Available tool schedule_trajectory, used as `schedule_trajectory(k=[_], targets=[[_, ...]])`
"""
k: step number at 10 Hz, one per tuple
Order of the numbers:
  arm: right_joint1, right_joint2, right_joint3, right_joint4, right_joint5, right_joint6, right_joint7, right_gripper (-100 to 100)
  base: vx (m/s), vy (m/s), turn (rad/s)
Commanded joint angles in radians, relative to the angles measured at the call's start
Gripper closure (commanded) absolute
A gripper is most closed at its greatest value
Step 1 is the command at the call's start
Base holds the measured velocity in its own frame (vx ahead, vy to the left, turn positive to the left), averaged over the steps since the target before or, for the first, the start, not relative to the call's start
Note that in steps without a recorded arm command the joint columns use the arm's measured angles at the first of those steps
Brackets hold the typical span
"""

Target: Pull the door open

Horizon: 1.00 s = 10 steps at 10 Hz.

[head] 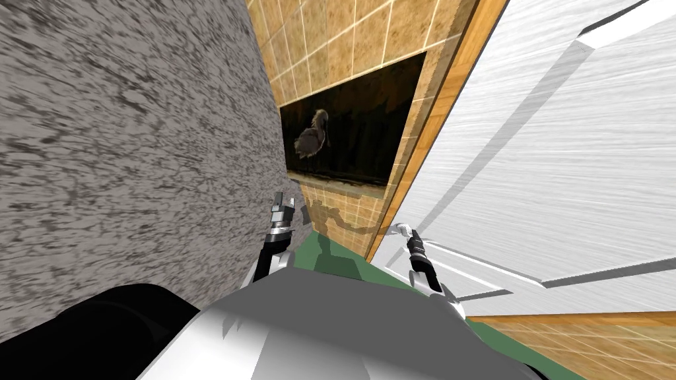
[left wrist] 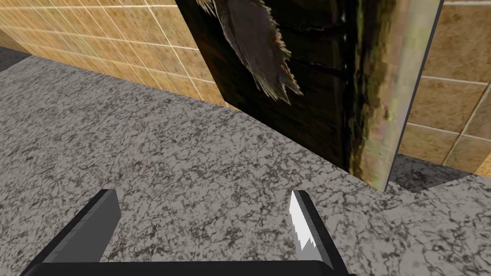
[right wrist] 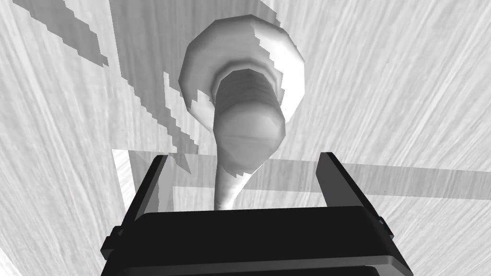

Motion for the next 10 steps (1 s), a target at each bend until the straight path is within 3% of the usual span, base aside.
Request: schedule_trajectory(k=[1, 2, 7, 10], targets=[[0.0, 0.0, 0.0, 0.0, 0.0, 0.0, 0.0, -100, 0.08, -0.028, 0.046], [0.0, 0.0, 0.0, 0.0, 0.0, 0.0, 0.0, 100, -0.013, 0.003, -0.039], [0.0, 0.0, 0.0, 0.0, 0.0, 0.0, 0.0, 100, -0.014, 0.004, -0.001], [0.012, -0.015, 0.027, -0.002, 0.011, -0.008, -0.03, 100, -0.158, -0.043, 0.11]])
